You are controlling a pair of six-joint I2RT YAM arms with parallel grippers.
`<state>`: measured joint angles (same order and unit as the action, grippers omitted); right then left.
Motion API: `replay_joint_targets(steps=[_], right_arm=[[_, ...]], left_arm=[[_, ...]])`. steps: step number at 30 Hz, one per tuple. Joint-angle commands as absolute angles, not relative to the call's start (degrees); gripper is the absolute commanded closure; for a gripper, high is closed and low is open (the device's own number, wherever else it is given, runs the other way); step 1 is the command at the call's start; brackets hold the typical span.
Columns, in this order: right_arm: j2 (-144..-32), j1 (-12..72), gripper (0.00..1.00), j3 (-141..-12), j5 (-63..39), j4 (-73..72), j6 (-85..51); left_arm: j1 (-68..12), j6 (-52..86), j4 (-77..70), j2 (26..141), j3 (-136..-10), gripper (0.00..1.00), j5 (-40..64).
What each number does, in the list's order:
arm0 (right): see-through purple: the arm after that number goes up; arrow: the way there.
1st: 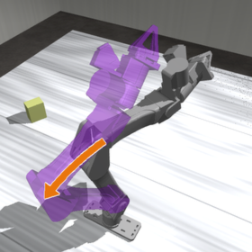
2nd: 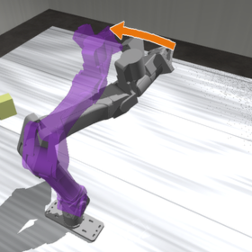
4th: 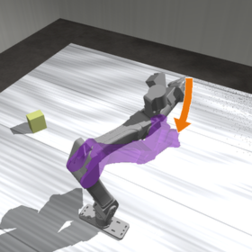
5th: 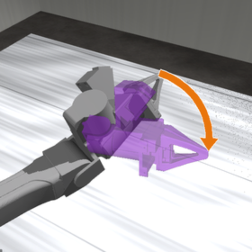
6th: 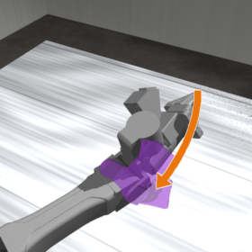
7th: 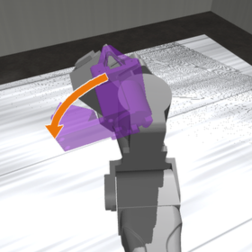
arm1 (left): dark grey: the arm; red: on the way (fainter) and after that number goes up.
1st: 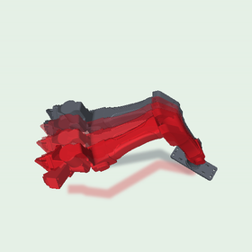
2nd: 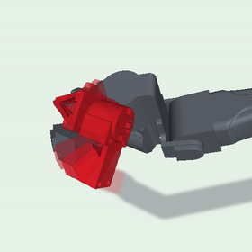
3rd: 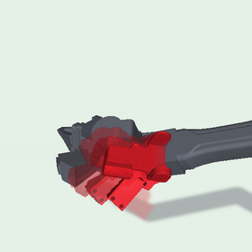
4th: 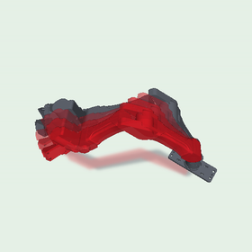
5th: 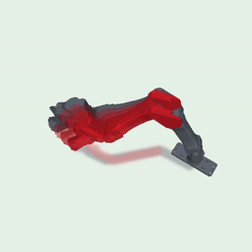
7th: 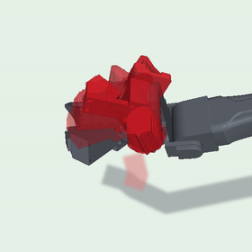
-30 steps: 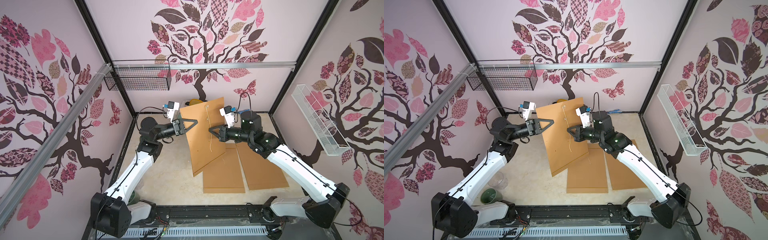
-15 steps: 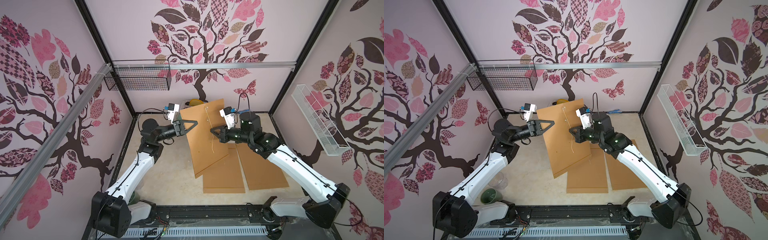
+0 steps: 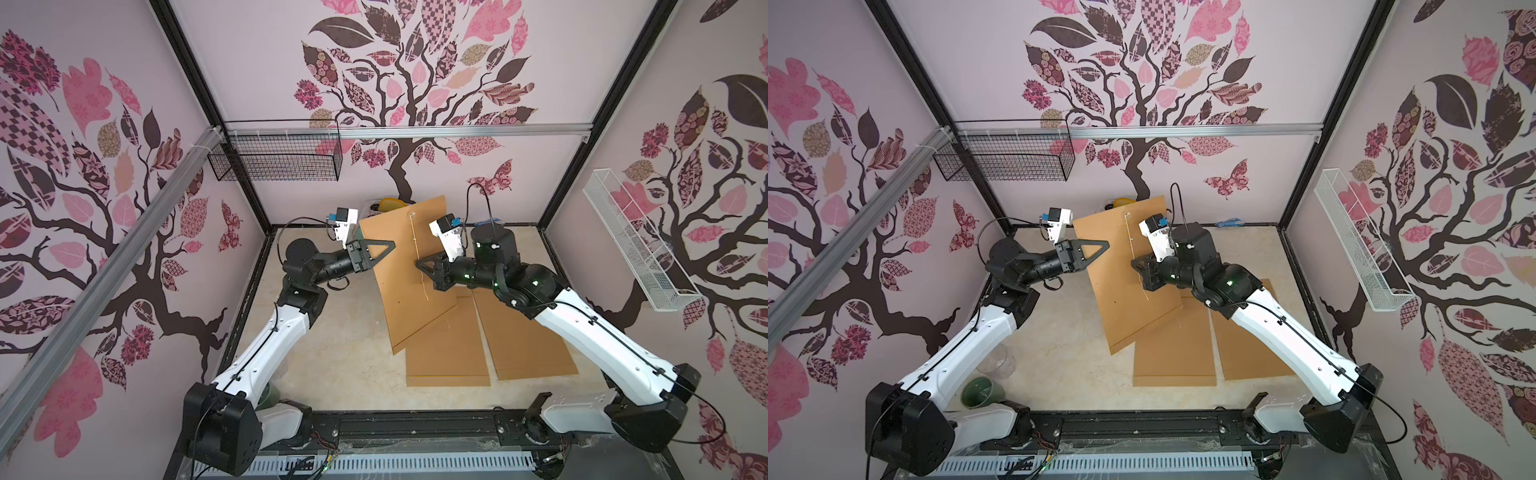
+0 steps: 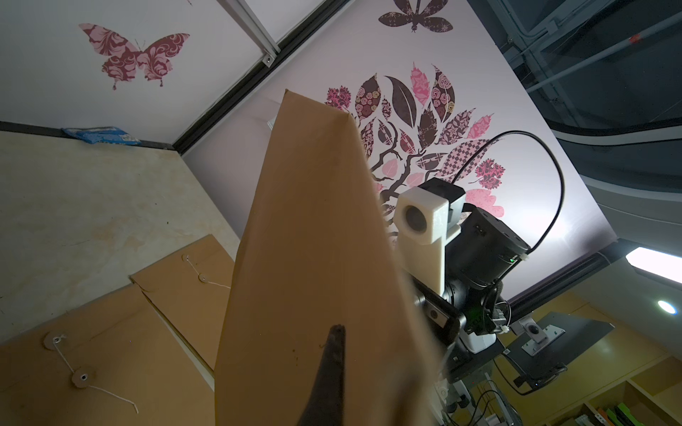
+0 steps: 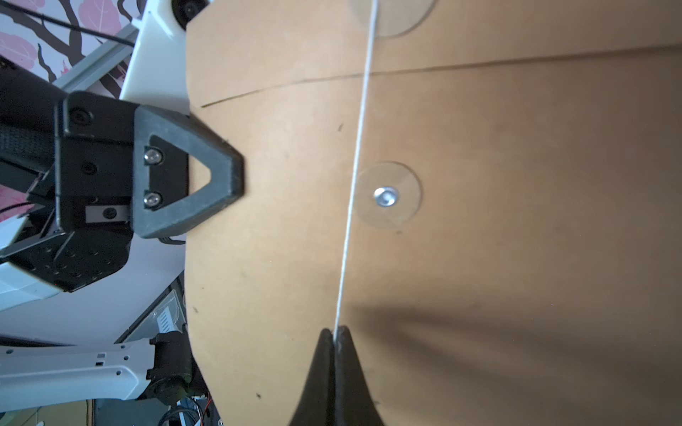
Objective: Close the mouth of the file bag
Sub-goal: Close the file bag.
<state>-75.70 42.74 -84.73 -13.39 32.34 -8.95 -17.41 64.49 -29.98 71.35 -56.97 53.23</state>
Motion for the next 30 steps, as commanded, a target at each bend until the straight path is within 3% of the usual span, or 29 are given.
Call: replay_joint_targets(steps=[1,8,14,30], right_arm=[[-77.8,44.2,1.0,-87.8,-9.3,37.8,-6.9],[-79.7,49.2,1.0,-90.9,1.5,40.7,-3.6],[-79.3,49.5,1.0,-90.9,2.1,40.8,-3.3],[-77.8,43.3,1.0,-87.6,-17.7,36.5,-2.9]], left_arm=[[-17.7,64.3,-32.7,70.2,-56.9,1.0,50.9],[-19.1,64.1,-32.9,69.7,-56.3,1.0,49.8],[-19.3,64.6,-33.2,69.5,-56.4,1.0,50.0],[-19.8,70.9,-43.0,69.9,-55.4,1.0,53.0]])
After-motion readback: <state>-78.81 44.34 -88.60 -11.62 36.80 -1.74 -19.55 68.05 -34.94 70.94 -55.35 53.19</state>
